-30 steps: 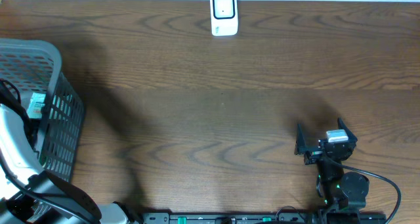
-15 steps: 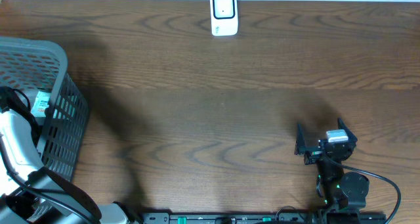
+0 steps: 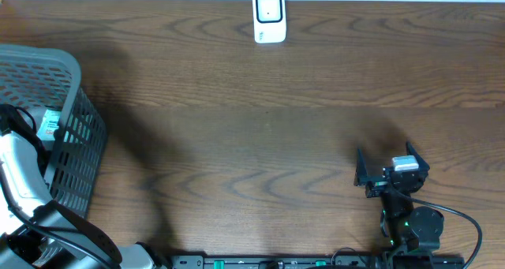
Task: Scan the item barcode
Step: 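Lower the left gripper into the basket and grasp the green-lidded jar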
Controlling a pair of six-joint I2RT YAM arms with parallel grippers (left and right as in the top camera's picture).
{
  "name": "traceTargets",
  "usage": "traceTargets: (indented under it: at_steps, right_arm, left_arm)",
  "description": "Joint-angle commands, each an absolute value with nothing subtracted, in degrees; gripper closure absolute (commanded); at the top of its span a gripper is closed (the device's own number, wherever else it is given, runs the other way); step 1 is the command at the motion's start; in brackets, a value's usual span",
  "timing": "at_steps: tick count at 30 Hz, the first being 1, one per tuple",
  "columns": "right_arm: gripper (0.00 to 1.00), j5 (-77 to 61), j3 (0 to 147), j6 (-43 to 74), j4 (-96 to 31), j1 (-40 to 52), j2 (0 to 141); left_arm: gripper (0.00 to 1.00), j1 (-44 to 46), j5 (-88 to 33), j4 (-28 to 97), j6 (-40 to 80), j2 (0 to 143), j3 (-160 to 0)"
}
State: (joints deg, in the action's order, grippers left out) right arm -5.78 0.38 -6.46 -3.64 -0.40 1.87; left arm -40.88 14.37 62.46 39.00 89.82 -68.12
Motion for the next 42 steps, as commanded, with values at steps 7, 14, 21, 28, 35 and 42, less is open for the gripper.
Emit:
traceTargets:
  at_steps: [7, 14, 21, 28, 35, 42]
  right_arm:
    - [0.01, -5.9, 0.3, -5.8, -3.8, 0.5, 1.9]
    - [0.01, -5.9, 0.3, -5.8, -3.8, 0.5, 1.9]
    - [0.01, -5.9, 0.3, -5.8, -3.8, 0.5, 1.9]
    - [0.01, -5.9, 0.3, -5.8, -3.8, 0.5, 1.9]
    - [0.01, -5.9, 0.3, -5.8, -3.8, 0.5, 1.9]
    - [0.01, -5.9, 0.3, -5.8, -3.8, 0.5, 1.9]
  left_arm:
    - [0.16, -41.2, 16.4, 65.1, 39.1, 89.2, -70.7]
    - [0.16, -42.2, 17.2, 65.0, 39.4, 89.1, -70.7]
    - [0.16, -43.0, 14.2, 62.7, 38.0, 89.1, -71.0]
    - [0.16, -43.0, 14.9, 60.0, 37.1, 89.2, -71.0]
    - [0.16, -43.9, 15.1, 58.1, 37.1, 90.4, -70.9]
    - [0.16, -46.6, 15.0, 57.8, 37.8, 90.6, -69.3]
